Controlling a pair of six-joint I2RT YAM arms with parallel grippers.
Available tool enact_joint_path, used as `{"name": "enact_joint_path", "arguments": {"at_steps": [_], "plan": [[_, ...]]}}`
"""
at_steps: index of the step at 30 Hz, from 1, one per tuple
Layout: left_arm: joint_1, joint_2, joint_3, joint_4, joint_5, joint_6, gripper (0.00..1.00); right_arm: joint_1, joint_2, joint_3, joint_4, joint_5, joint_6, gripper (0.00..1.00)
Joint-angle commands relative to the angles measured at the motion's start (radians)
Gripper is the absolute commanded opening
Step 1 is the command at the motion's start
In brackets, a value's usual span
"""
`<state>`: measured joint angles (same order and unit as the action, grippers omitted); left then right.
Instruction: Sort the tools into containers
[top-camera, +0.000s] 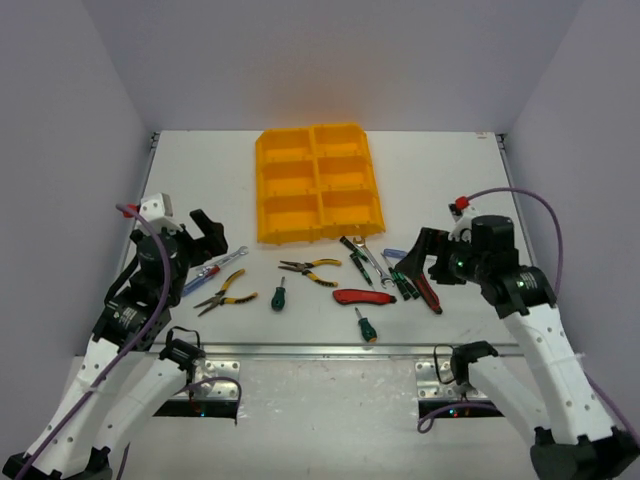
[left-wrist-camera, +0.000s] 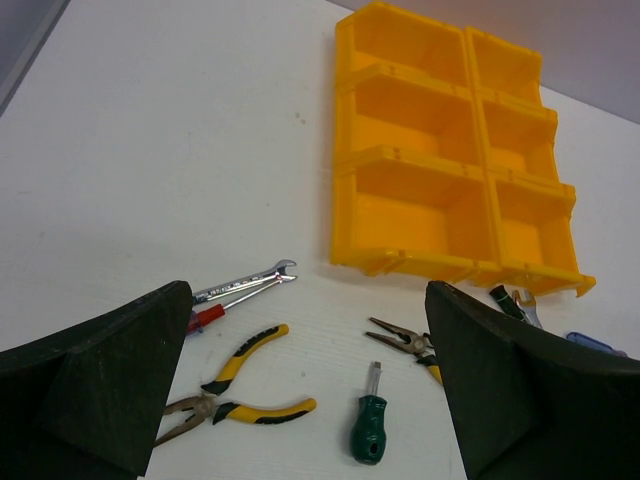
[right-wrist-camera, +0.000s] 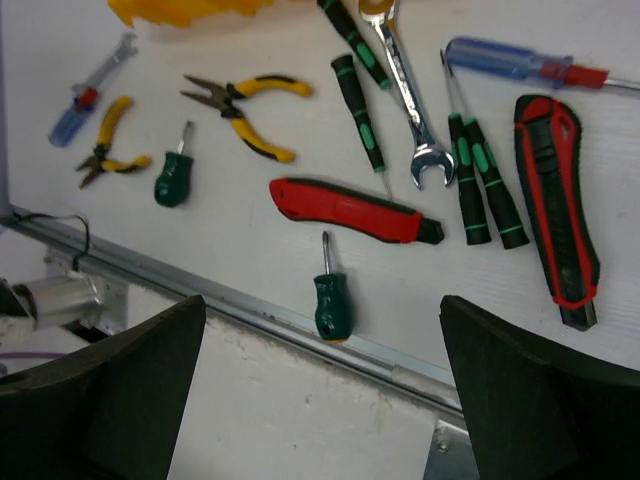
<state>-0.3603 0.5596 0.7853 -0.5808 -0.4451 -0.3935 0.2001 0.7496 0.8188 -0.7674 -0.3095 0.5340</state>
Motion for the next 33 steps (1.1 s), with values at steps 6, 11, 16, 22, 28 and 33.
{"name": "enact_joint_path", "arguments": {"at_steps": [6, 11, 16, 22, 28, 33], "plan": [[0.007, 0.032, 0.000, 0.036, 0.019, 0.006, 1.00, 0.759, 0.378, -0.076, 0.036, 0.568, 0.279, 0.99], [0.006, 0.038, -0.004, 0.039, 0.036, 0.010, 1.00, 0.860, 0.516, -0.099, 0.103, 0.643, 0.326, 0.81], [0.006, 0.043, -0.004, 0.043, 0.045, 0.013, 1.00, 0.882, 0.575, -0.120, 0.206, 0.575, 0.323, 0.66], [0.006, 0.048, -0.004, 0.045, 0.051, 0.016, 1.00, 0.886, 0.681, -0.161, 0.301, 0.542, 0.322, 0.47], [0.006, 0.031, 0.003, 0.047, 0.061, 0.022, 1.00, 0.888, 0.687, -0.158, 0.287, 0.583, 0.341, 0.21], [0.006, 0.032, 0.019, 0.070, 0.217, 0.063, 1.00, 0.893, 0.610, -0.129, 0.209, 0.602, 0.338, 0.00]]}}
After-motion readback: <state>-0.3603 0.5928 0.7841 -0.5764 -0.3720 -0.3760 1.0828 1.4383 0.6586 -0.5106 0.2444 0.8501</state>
